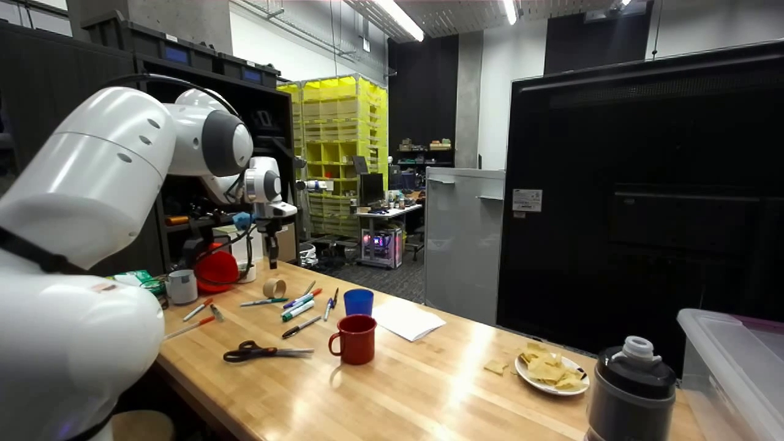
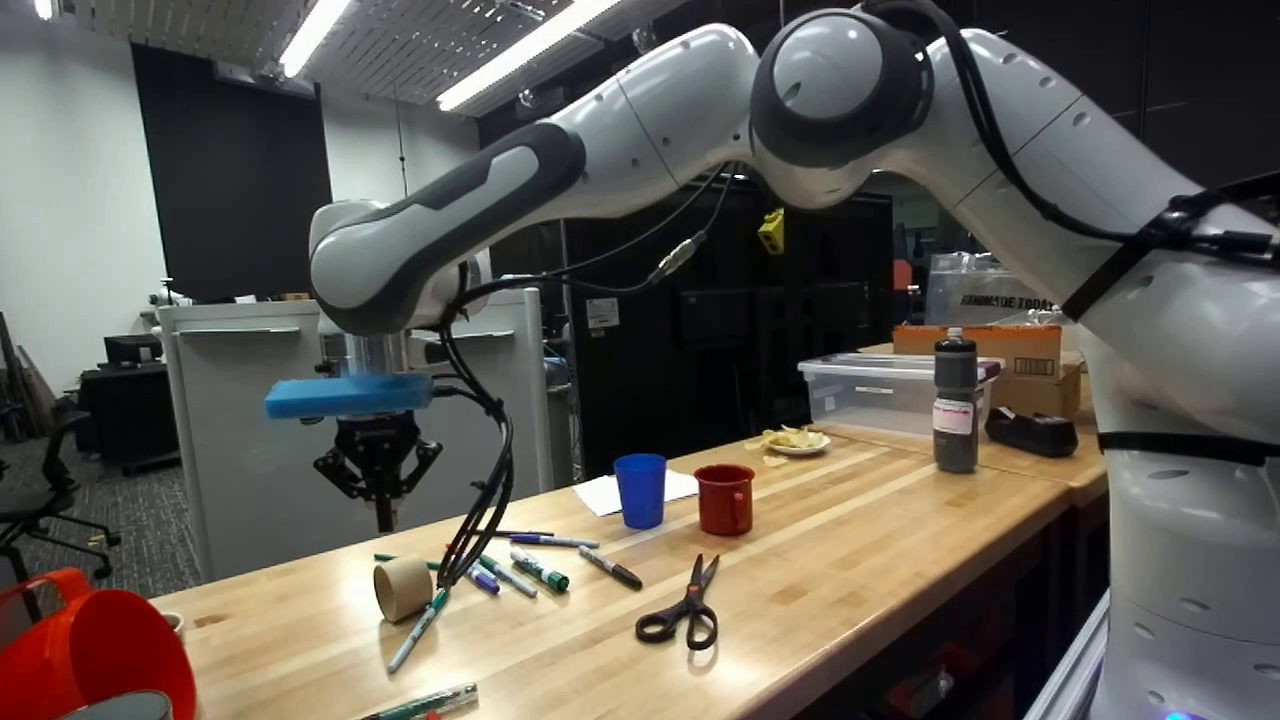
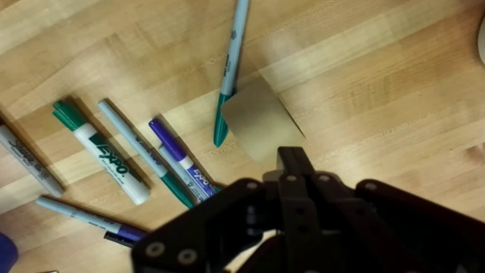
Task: Move the tape and place it in the bag
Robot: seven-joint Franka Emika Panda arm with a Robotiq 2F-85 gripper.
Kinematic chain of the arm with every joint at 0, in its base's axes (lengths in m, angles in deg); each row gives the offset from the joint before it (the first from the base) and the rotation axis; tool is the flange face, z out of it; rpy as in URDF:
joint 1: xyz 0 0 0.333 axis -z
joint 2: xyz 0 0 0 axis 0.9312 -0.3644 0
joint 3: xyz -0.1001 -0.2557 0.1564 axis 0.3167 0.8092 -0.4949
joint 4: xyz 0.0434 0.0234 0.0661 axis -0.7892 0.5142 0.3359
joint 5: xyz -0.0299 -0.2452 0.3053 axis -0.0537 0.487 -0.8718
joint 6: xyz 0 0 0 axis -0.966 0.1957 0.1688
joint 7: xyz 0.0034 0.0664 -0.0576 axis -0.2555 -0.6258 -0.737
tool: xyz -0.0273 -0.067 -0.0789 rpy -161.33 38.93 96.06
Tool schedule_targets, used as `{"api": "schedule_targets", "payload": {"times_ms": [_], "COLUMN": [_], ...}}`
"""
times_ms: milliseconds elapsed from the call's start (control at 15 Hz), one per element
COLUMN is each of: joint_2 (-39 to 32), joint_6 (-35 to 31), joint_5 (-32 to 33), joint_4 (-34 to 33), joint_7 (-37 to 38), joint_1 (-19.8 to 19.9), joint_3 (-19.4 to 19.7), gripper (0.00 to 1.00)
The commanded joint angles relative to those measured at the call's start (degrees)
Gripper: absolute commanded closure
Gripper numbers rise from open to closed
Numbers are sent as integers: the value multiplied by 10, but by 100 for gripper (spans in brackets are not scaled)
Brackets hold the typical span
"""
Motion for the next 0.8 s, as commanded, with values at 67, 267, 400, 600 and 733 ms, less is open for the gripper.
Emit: {"api": "schedule_targets", "payload": {"times_ms": [67, 267, 400, 600, 733], "joint_2": [9, 28, 39, 57, 72], "joint_6": [23, 33, 39, 42, 36], "joint_5": [10, 4, 2, -1, -4], "joint_4": [-30, -19, -5, 23, 50], "joint_7": [-12, -7, -5, -7, -8], "joint_1": [-5, 9, 14, 22, 26], "joint_3": [15, 11, 10, 7, 4], "gripper": [100, 100, 100, 100, 100]}}
